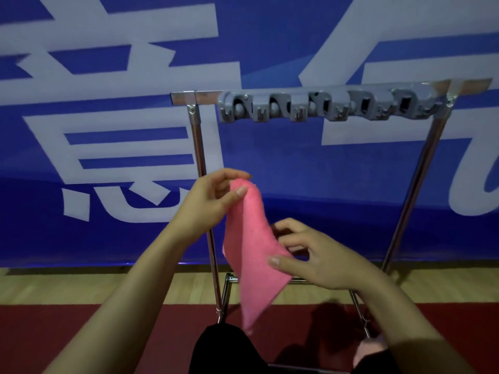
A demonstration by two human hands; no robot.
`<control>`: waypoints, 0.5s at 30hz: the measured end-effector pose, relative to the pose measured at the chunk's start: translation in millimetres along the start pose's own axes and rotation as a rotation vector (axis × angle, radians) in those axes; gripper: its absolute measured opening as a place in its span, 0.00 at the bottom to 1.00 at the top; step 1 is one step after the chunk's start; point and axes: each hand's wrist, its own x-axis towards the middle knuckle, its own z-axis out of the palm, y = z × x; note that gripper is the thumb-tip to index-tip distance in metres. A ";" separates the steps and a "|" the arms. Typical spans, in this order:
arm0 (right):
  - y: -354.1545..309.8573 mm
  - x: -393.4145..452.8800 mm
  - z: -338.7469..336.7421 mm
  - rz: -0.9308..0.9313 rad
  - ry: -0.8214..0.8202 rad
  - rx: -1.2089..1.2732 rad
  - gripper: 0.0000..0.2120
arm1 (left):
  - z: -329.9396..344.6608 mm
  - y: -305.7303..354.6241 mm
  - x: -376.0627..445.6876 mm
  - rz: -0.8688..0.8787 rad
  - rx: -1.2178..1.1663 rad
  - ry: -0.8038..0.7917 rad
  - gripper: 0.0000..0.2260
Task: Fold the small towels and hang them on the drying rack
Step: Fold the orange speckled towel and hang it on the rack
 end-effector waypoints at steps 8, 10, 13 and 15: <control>-54.1 90.5 -34.5 -0.162 0.393 0.038 0.22 | -38.0 38.7 46.1 0.146 -0.086 -0.013 0.09; -58.7 117.6 -43.9 -0.082 0.422 0.130 0.17 | -47.3 45.9 57.2 0.153 -0.111 -0.052 0.10; -58.8 150.5 -54.4 -0.049 0.312 0.356 0.17 | -59.7 49.4 73.6 0.134 -0.133 -0.029 0.11; -57.9 167.8 -57.2 -0.031 0.405 0.366 0.18 | -66.4 48.9 83.9 0.107 -0.119 0.040 0.12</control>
